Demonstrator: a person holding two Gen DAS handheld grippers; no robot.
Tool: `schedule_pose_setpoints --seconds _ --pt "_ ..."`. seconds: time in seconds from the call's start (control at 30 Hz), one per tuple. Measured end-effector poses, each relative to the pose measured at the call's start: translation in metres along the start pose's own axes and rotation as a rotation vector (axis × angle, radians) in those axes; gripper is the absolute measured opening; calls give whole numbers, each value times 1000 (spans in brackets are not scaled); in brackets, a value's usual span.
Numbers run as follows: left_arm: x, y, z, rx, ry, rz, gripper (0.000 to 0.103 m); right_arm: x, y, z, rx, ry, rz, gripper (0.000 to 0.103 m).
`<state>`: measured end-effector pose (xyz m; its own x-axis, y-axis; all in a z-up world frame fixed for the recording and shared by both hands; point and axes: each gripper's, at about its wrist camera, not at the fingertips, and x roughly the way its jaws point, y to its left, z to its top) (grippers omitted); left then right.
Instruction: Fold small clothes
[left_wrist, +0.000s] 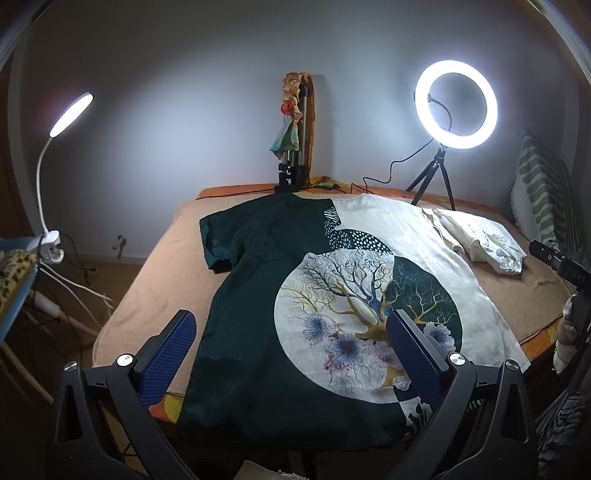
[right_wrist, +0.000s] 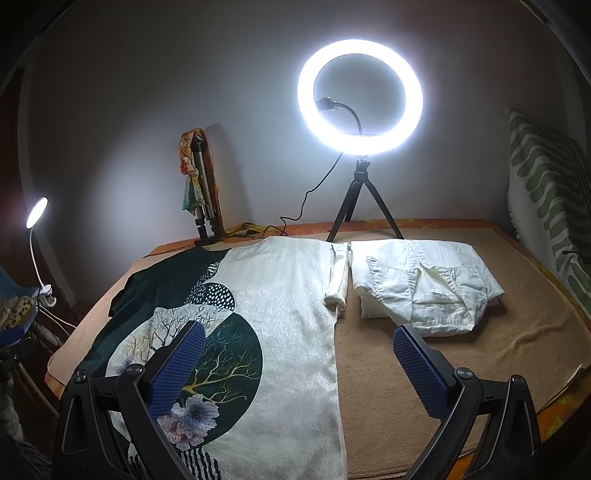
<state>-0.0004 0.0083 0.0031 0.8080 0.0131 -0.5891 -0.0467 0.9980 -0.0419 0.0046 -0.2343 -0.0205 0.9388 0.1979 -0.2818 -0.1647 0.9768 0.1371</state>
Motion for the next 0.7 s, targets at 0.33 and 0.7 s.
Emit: schedule_pose_setpoints --seconds 0.33,0.7 --pt "0 1 0 3 1 3 102 0 2 2 -3 2 4 103" --pt "2 0 0 8 8 3 102 2 6 4 -3 4 8 103"
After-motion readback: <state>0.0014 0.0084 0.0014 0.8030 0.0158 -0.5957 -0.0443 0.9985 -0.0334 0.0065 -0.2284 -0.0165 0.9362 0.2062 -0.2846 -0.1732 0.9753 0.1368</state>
